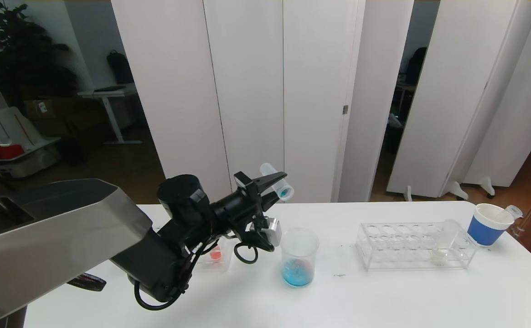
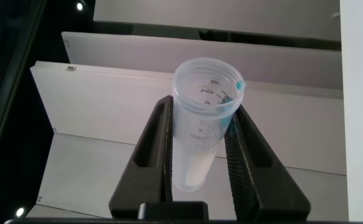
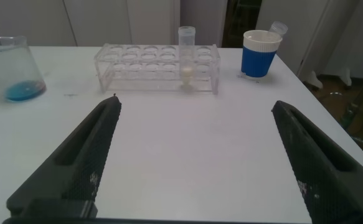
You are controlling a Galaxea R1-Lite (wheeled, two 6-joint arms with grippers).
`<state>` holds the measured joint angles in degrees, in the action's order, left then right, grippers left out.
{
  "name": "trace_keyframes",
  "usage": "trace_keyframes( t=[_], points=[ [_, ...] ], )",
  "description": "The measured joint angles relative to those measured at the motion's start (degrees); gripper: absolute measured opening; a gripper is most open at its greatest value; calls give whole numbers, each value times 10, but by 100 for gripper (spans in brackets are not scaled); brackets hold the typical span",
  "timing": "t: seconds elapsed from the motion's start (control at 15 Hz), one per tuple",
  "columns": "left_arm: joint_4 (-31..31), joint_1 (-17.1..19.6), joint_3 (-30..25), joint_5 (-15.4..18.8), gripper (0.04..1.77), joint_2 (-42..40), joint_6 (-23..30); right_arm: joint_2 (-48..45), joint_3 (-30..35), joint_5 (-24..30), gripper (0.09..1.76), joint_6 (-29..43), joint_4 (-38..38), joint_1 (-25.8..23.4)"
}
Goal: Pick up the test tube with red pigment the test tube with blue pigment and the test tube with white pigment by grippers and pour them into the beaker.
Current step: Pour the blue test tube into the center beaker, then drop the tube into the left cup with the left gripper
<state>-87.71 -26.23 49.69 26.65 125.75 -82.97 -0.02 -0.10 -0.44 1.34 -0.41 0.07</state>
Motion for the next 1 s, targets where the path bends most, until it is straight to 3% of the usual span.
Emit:
trace_keyframes(
  t=[0.13, 0.33, 0.6, 0.73, 0.87, 1.0],
  points=[
    [0, 0, 0, -14, 58, -7, 2, 0, 0, 0, 174, 0, 0, 0],
    [-1, -3, -2, -71, 58, -21, 29, 0, 0, 0, 174, 0, 0, 0],
    [20, -18, 0, -202, 58, -49, 124, 0, 0, 0, 174, 0, 0, 0],
    [76, -26, 4, -242, 58, -70, 204, 0, 0, 0, 174, 0, 0, 0],
    [130, -31, 11, -257, 58, -95, 275, 0, 0, 0, 174, 0, 0, 0],
    [181, -32, 16, -270, 58, -121, 307, 0, 0, 0, 174, 0, 0, 0]
  ],
)
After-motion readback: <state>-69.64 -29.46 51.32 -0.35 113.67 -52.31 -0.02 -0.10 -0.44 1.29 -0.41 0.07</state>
